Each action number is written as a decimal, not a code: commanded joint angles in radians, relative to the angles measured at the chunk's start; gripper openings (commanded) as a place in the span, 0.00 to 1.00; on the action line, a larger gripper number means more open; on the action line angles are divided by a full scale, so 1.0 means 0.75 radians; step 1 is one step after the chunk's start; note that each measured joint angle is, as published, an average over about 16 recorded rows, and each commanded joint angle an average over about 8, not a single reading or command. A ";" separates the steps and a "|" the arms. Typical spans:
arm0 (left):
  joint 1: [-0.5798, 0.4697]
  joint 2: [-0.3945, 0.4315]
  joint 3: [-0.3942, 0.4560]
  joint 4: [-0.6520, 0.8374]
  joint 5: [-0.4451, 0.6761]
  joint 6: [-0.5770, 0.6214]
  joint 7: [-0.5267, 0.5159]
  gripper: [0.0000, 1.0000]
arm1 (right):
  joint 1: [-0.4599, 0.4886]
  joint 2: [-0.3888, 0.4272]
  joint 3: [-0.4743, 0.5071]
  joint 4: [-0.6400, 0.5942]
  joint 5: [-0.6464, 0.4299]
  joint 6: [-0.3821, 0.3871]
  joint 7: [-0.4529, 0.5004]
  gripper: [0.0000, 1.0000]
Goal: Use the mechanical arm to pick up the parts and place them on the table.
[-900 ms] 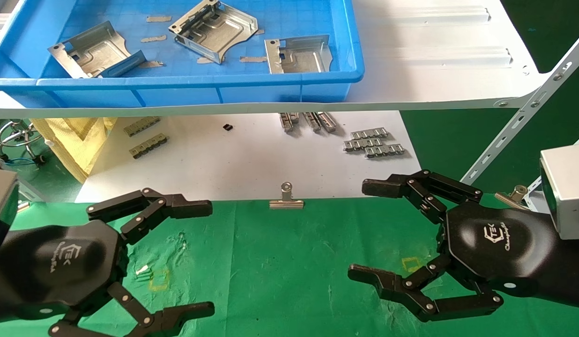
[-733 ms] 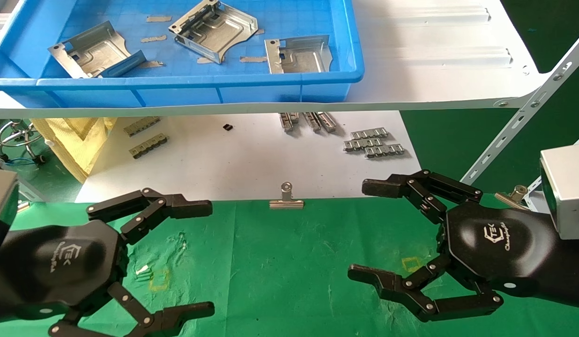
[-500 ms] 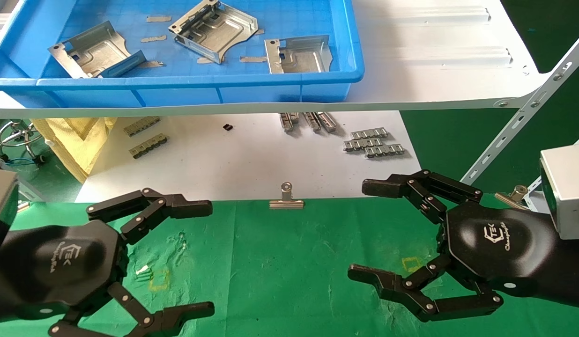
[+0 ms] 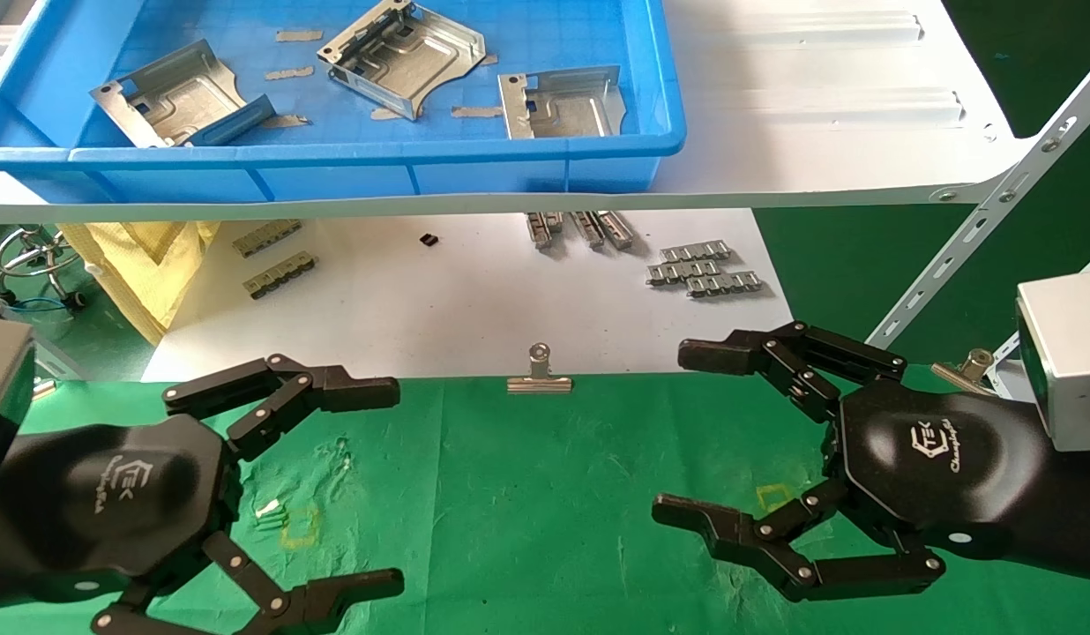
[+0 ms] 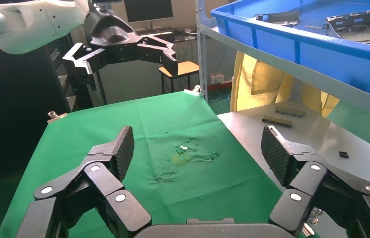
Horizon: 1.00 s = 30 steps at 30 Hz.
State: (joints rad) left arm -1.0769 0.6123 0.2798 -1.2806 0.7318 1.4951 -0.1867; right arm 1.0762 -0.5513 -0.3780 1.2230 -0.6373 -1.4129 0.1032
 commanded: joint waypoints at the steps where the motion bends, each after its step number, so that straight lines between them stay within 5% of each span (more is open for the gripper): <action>1: 0.000 0.000 0.000 0.000 0.000 0.000 0.000 1.00 | 0.000 0.000 0.000 0.000 0.000 0.000 0.000 0.00; 21: -0.010 -0.001 -0.002 -0.002 -0.002 -0.002 -0.004 1.00 | 0.000 0.000 0.000 0.000 0.000 0.000 0.000 0.00; 30: -0.300 0.040 0.013 0.088 0.124 -0.130 -0.103 1.00 | 0.000 0.000 0.000 0.000 0.000 0.000 0.000 0.00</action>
State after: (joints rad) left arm -1.3227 0.6660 0.3073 -1.1819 0.8516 1.3996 -0.2565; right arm 1.0762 -0.5513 -0.3780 1.2230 -0.6373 -1.4129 0.1032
